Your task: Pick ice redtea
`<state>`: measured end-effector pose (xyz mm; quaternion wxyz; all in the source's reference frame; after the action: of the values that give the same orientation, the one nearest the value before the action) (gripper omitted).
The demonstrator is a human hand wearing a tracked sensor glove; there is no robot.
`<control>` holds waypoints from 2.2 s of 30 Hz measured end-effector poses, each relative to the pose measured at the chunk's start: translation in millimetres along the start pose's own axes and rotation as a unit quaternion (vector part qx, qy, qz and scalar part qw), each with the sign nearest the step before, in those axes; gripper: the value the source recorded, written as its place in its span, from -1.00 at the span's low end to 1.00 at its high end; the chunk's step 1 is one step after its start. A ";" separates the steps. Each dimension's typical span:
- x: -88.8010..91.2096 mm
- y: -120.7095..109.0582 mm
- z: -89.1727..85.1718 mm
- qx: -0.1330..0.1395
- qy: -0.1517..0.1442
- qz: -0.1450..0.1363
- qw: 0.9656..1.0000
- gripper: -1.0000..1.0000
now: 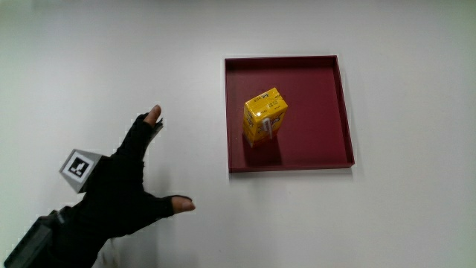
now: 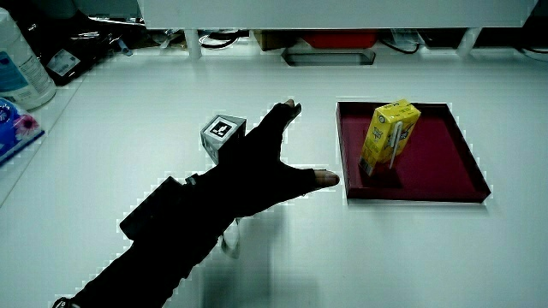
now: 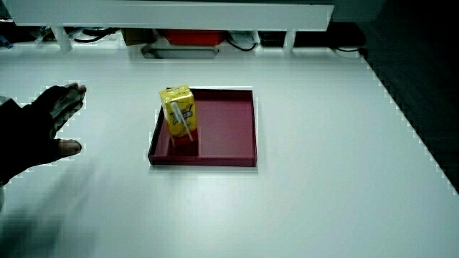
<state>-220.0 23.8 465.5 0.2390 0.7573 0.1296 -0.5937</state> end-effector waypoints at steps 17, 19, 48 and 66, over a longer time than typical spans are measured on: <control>-1.4 58.3 -28.9 0.029 -0.070 0.023 0.997 0.00; -2.2 65.4 -33.3 0.032 -0.074 0.022 0.997 0.00; -25.9 107.7 -77.5 0.075 -0.090 0.022 0.993 0.15; -29.2 104.7 -74.1 0.123 -0.054 0.028 0.991 0.85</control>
<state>-115.3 -24.6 528.7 0.1675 0.7510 0.0213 -0.6383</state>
